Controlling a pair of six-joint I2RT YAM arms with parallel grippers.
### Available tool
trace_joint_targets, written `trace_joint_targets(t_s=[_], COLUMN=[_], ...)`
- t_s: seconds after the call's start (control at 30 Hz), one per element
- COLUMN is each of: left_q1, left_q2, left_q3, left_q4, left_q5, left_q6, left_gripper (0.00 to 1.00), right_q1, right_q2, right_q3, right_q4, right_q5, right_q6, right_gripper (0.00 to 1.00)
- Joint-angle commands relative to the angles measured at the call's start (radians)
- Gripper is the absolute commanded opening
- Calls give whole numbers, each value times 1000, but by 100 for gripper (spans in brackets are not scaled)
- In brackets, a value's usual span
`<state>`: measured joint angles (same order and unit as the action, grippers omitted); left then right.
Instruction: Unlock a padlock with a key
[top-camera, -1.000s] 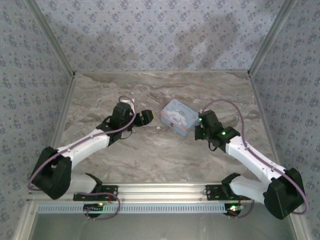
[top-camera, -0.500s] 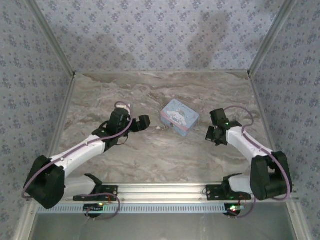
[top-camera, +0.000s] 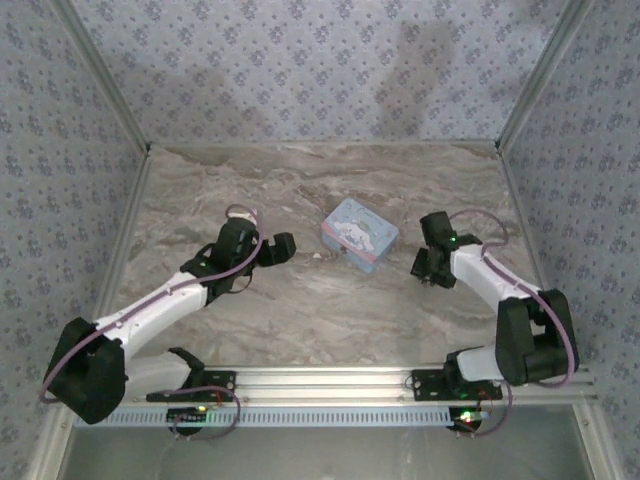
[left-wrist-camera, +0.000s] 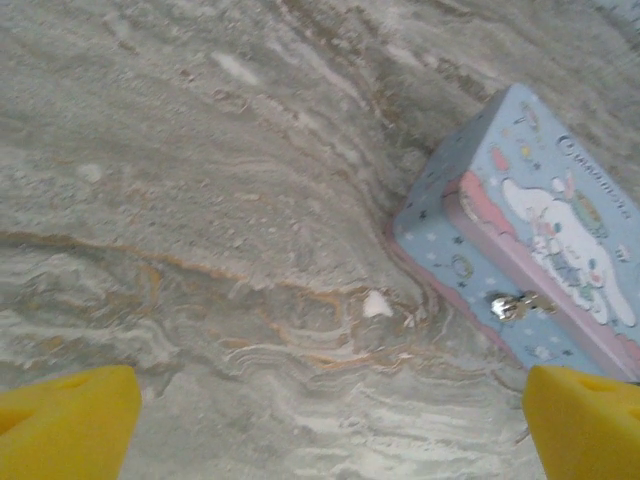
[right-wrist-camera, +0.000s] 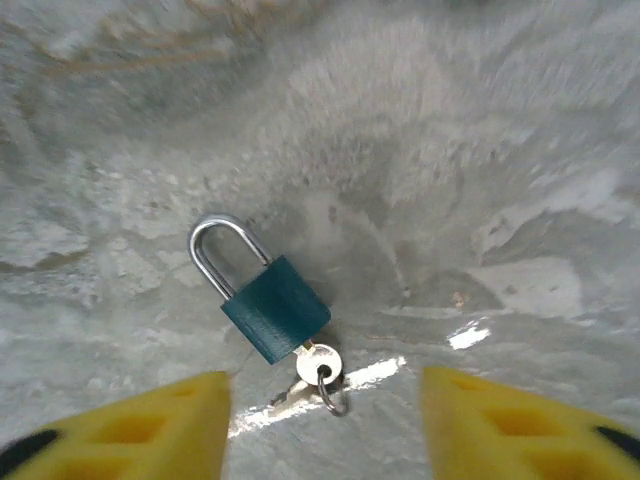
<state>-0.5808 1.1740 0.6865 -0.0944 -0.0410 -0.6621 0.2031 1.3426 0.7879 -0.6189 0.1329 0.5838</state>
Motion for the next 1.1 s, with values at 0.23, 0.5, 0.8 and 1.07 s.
trace_joint_targets(t_s=[0.23, 0.5, 0.8, 1.07], left_q1=[113, 402, 540, 546], left_q2=[-77, -97, 171, 389], left_q3=[126, -71, -270, -368], left_q4=[-191, 116, 693, 1155], left_q5=[-342, -376, -283, -204], left_q6=[257, 506, 523, 635], left_gripper=[98, 98, 98, 98], right_q1=[-14, 5, -97, -174], right_q2=[-23, -57, 64, 211], right_q3=[216, -126, -325, -433], right_q4=[-12, 763, 1226, 1550], right_q5=[361, 604, 452, 110], right_q6=[-53, -453, -507, -600], right_gripper=[100, 100, 100, 100])
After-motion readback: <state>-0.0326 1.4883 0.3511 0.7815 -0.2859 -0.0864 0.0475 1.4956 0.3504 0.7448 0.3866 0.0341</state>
